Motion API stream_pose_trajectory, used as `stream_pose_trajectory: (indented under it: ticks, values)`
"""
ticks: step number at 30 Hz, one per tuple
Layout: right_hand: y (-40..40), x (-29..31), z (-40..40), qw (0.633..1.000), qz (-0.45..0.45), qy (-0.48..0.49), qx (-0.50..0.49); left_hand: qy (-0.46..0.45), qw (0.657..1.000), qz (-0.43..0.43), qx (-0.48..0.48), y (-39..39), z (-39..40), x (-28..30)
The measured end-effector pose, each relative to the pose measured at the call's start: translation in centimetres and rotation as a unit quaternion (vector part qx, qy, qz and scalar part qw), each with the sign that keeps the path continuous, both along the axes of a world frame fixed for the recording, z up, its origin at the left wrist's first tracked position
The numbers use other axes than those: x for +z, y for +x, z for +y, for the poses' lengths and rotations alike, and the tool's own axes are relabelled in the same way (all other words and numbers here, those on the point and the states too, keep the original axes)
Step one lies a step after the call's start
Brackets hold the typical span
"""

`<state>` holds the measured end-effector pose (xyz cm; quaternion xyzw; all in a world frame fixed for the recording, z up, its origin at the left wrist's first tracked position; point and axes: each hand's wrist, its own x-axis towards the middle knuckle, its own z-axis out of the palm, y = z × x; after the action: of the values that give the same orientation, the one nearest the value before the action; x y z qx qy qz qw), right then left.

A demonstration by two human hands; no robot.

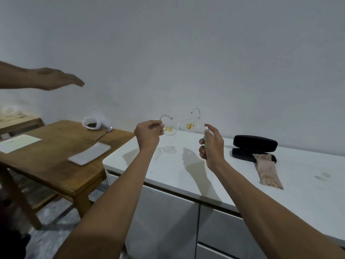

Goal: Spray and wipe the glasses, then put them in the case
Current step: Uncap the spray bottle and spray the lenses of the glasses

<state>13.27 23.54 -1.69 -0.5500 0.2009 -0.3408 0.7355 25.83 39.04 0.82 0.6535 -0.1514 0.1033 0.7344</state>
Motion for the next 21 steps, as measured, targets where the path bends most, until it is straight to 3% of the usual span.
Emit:
stream_pose_trajectory:
  ticks: [7,21]
  values:
    - [0.2,1.6,0.6,0.993,-0.016,0.1,0.059,-0.002,1.0,-0.009,-0.014,-0.2,-0.3,0.2]
    - [0.9,0.0,2.3,0.981,-0.025,0.149,0.121,-0.001,0.999,-0.018,-0.028,-0.9,-1.3,0.8]
